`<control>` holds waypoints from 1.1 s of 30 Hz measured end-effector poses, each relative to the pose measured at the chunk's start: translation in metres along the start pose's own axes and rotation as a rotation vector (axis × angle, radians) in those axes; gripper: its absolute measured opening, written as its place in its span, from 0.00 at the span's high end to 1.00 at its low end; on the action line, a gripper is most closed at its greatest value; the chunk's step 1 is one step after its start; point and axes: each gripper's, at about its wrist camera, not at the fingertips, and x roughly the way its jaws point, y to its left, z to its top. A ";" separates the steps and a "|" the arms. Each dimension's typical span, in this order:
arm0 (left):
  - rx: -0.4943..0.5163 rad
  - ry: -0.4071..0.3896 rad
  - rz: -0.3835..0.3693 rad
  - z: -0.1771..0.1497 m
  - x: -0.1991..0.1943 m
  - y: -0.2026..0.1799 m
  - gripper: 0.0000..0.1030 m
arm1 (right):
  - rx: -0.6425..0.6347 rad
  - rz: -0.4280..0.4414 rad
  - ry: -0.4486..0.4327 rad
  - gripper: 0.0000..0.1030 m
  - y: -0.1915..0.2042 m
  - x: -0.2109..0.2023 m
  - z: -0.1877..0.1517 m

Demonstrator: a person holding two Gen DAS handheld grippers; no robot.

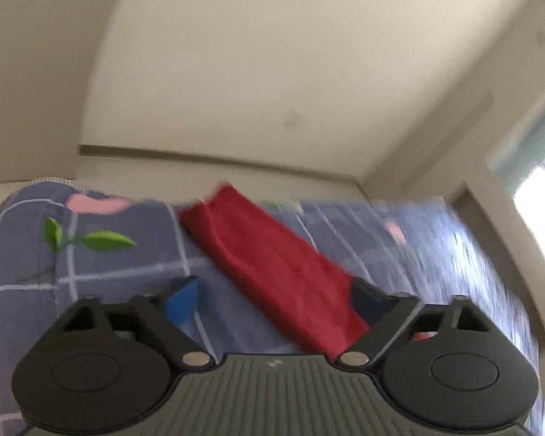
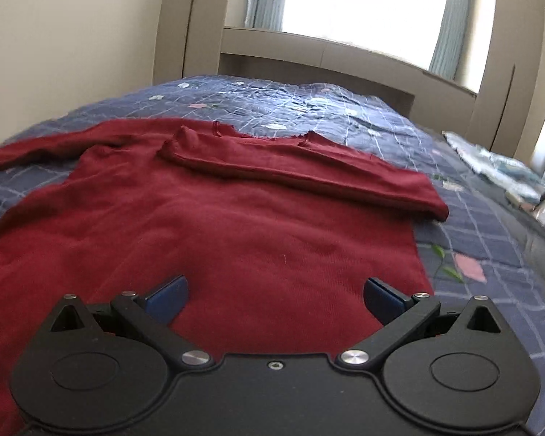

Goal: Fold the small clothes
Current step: 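Grasp the other sleeve cuff with the left gripper and lift it, then lay the held sleeve across the body and open the left gripper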

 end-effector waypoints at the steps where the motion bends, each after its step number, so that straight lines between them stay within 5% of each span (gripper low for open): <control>1: -0.030 -0.020 0.009 0.002 0.004 0.002 0.30 | 0.020 0.008 0.004 0.00 -0.003 0.001 -0.001; 6: -0.074 -0.033 0.095 0.006 0.024 0.007 0.85 | 0.082 0.036 0.011 0.00 -0.011 0.004 -0.005; 9: -0.069 -0.056 0.092 0.012 0.031 0.001 0.94 | 0.111 0.058 0.012 0.00 -0.016 0.004 -0.007; 15: 0.096 -0.176 -0.026 0.030 0.015 -0.062 0.96 | 0.155 0.086 0.005 0.00 -0.023 0.004 -0.011; 22: 0.396 -0.330 -0.340 0.011 -0.029 -0.206 0.96 | 0.192 0.108 -0.012 0.00 -0.028 0.003 -0.013; 29: 0.719 -0.237 -0.689 -0.100 -0.070 -0.319 0.96 | 0.260 0.141 -0.041 0.00 -0.038 -0.001 -0.017; 33: 0.883 -0.135 -0.808 -0.187 -0.077 -0.347 0.96 | 0.319 0.173 -0.063 0.00 -0.046 -0.004 -0.020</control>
